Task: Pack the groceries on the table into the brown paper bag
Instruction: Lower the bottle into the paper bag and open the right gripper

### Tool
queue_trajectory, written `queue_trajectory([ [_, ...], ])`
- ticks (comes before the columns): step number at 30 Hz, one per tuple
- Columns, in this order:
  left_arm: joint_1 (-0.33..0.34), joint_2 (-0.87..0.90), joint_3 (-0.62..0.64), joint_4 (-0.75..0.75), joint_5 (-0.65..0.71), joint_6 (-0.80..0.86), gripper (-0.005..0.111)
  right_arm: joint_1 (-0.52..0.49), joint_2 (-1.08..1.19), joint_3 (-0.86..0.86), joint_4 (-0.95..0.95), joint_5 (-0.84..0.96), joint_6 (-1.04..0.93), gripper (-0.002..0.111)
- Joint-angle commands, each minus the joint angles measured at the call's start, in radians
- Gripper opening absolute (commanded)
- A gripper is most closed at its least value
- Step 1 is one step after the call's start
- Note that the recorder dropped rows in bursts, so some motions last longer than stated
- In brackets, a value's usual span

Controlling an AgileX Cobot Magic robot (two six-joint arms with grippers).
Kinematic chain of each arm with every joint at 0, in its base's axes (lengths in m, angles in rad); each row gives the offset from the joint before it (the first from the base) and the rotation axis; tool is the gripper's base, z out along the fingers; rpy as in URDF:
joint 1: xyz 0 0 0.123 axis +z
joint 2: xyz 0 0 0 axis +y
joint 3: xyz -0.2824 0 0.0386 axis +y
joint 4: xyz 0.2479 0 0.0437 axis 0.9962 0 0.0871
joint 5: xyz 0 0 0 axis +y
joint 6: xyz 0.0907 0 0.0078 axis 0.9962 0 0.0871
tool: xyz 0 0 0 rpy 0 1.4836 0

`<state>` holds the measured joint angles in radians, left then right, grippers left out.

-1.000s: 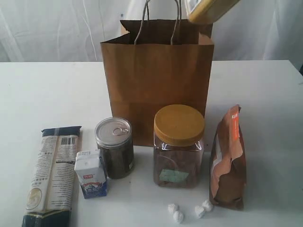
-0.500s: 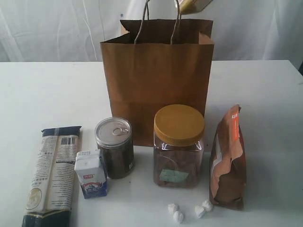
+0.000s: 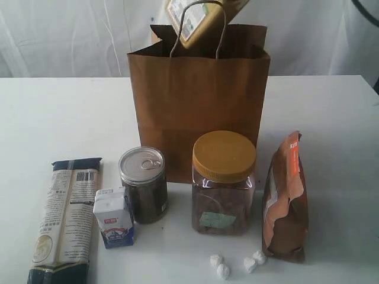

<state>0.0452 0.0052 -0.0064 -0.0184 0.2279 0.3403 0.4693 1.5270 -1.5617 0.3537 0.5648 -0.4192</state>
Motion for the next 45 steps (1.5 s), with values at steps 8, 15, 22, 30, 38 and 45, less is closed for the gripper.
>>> queue_trajectory([
  [8,0.002,-0.005,0.006,-0.003,-0.005,0.0,0.0,-0.004,0.082,-0.012,0.008,-0.1,-0.079,0.006],
  [15,0.002,-0.005,0.006,-0.003,-0.005,0.0,0.0,-0.004,0.121,-0.012,-0.07,-0.073,-0.077,0.009],
  [22,0.002,-0.005,0.006,-0.003,-0.005,0.0,0.0,-0.004,0.128,-0.012,-0.104,-0.047,-0.075,0.027],
  [30,0.002,-0.005,0.006,-0.003,-0.005,0.0,0.0,-0.004,0.125,-0.012,-0.104,-0.047,-0.075,0.028],
  [38,0.002,-0.005,0.006,-0.003,-0.005,0.0,0.0,-0.004,0.081,-0.012,-0.063,-0.052,-0.066,0.031],
  [45,0.002,-0.005,0.006,-0.003,-0.005,0.0,0.0,-0.004,0.092,-0.012,-0.06,-0.048,-0.066,0.055],
])
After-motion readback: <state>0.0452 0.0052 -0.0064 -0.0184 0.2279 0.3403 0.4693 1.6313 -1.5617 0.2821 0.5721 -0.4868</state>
